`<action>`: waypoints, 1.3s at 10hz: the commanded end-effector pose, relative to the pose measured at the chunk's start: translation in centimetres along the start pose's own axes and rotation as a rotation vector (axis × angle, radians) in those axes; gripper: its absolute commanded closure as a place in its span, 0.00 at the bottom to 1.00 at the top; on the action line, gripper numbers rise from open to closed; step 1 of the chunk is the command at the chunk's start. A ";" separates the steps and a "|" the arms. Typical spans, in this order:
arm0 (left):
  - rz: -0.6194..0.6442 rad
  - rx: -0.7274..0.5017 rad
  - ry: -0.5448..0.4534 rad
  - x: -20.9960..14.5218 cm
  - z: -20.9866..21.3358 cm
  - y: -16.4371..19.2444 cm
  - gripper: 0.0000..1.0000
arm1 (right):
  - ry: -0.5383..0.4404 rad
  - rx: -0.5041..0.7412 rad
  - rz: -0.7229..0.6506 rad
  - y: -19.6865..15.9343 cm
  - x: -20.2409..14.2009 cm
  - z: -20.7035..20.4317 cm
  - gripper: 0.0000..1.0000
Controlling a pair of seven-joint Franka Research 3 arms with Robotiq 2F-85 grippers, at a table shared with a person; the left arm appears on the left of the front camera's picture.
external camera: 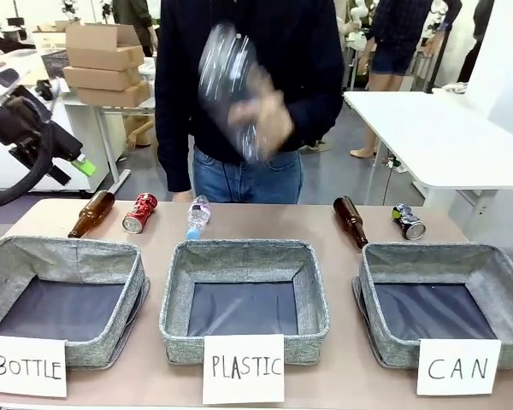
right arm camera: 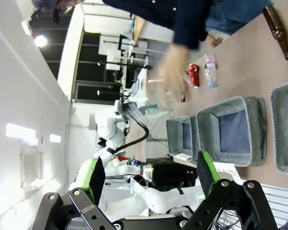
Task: Sort the can waste into the basket.
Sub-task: Pick up the can waste from the table and place it in the right Fabric basket.
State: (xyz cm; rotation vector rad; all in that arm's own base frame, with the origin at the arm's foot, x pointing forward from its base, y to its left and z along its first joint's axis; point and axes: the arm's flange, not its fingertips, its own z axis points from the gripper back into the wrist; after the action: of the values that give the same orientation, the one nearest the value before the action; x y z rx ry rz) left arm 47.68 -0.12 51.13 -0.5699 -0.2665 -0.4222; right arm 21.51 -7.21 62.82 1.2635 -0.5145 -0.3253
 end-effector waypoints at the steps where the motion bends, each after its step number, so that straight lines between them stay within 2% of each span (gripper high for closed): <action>1: 0.027 -0.232 -0.141 -1.0 3.6 -2.5 0.00 | -0.001 0.023 0.020 0.2 0.2 -0.3 0.00; 2: 0.000 0.000 0.000 0.0 0.0 0.0 0.00 | -0.001 0.023 0.020 0.2 0.2 -0.3 0.00; 3: 0.000 0.000 0.000 0.0 0.0 0.0 0.00 | -0.001 0.023 0.020 0.2 0.2 -0.3 0.00; 4: 0.006 -0.100 -0.054 -0.4 1.9 -1.7 0.00 | -0.001 0.023 0.020 0.2 0.2 -0.3 0.00; 5: 0.022 -0.070 -0.160 1.1 0.9 -1.8 0.00 | -0.001 0.023 0.020 0.2 0.2 -0.3 0.00; 6: 0.075 0.007 -0.191 4.4 -1.5 -0.8 0.00 | -0.001 0.023 0.020 0.2 0.2 -0.3 0.00; 8: 0.068 0.157 -0.144 10.6 -6.7 1.1 0.00 | -0.001 0.023 0.020 0.2 0.2 -0.3 0.00; 11: 0.137 0.268 -0.045 13.9 -11.7 4.0 0.00 | -0.001 0.023 0.020 0.2 0.2 -0.3 0.00; 13: 0.193 0.367 -0.016 14.9 -14.6 6.9 0.00 | -0.001 0.023 0.020 0.2 0.2 -0.3 0.00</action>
State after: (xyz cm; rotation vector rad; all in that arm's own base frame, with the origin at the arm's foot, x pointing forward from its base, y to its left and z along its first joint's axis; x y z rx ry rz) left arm 64.50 -7.58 40.77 -0.2800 -0.3184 -0.2161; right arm 21.56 -7.16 62.80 1.2604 -0.5131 -0.3248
